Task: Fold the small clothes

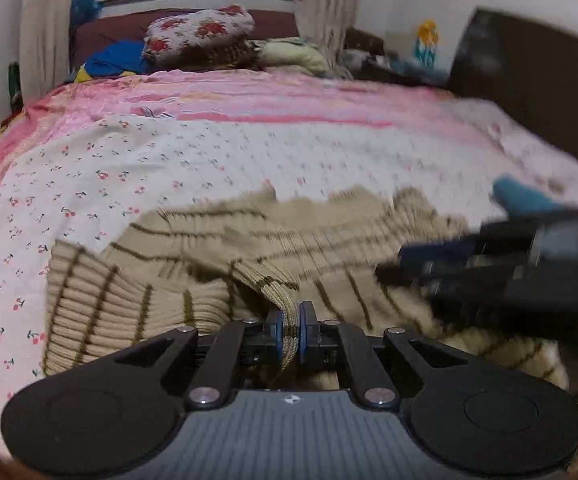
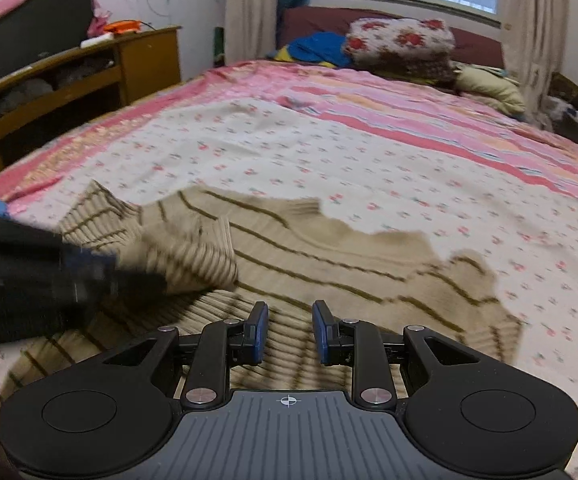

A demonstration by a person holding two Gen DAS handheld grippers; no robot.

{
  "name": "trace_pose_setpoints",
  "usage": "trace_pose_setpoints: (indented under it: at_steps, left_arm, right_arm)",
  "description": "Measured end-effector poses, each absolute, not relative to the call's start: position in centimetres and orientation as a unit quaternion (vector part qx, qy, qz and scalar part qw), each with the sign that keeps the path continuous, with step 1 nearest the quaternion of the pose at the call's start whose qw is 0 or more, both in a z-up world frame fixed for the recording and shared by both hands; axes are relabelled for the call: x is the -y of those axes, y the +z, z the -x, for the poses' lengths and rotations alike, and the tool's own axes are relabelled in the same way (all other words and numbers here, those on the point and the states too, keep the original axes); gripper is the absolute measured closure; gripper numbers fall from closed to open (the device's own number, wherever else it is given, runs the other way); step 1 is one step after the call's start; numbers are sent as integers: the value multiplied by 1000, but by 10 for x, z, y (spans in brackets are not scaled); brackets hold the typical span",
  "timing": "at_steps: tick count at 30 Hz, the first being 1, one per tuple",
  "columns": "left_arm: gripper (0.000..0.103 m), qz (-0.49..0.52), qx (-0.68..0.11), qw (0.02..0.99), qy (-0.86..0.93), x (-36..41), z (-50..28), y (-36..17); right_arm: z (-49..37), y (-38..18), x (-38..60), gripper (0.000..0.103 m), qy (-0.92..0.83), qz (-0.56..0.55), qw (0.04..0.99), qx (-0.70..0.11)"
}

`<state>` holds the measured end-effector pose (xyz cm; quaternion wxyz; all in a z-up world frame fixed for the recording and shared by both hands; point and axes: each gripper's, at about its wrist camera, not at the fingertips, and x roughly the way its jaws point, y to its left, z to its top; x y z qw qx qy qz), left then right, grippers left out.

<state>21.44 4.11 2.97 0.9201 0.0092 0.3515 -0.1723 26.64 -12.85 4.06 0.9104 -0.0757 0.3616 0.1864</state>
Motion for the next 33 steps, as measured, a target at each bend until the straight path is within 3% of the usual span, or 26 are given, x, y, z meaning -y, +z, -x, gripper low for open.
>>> trace_pose_setpoints:
  at_steps: [9, 13, 19, 25, 27, 29, 32, 33]
  left_arm:
    - [87, -22, -356, 920, -162, -39, -200, 24]
    - [79, -11, -351, 922, -163, -50, -195, 26]
    - [79, -3, -351, 922, -163, -56, -191, 19]
    - [79, -5, -347, 924, -161, -55, -181, 9]
    - [79, -7, -348, 924, -162, -54, -180, 7]
    - [79, -3, -349, 923, -162, -55, -180, 6]
    - [79, -1, -348, 923, -162, -56, -177, 5]
    - [79, -2, -347, 924, -162, -57, -175, 5]
  right_arm:
    - [-261, 41, 145, 75, 176, 73, 911, -365]
    - [-259, 46, 144, 70, 177, 71, 914, -358]
    - [-258, 62, 137, 69, 201, 17, 908, -368]
    - [-268, 69, 104, 61, 238, -3, 894, -379]
    - [-274, 68, 88, 50, 245, 4, 891, -382]
    - [-281, 62, 70, 47, 248, 17, 885, -394]
    - [-291, 47, 52, 50, 227, 42, 879, -417]
    - [-294, 42, 49, 62, 219, 49, 878, -423]
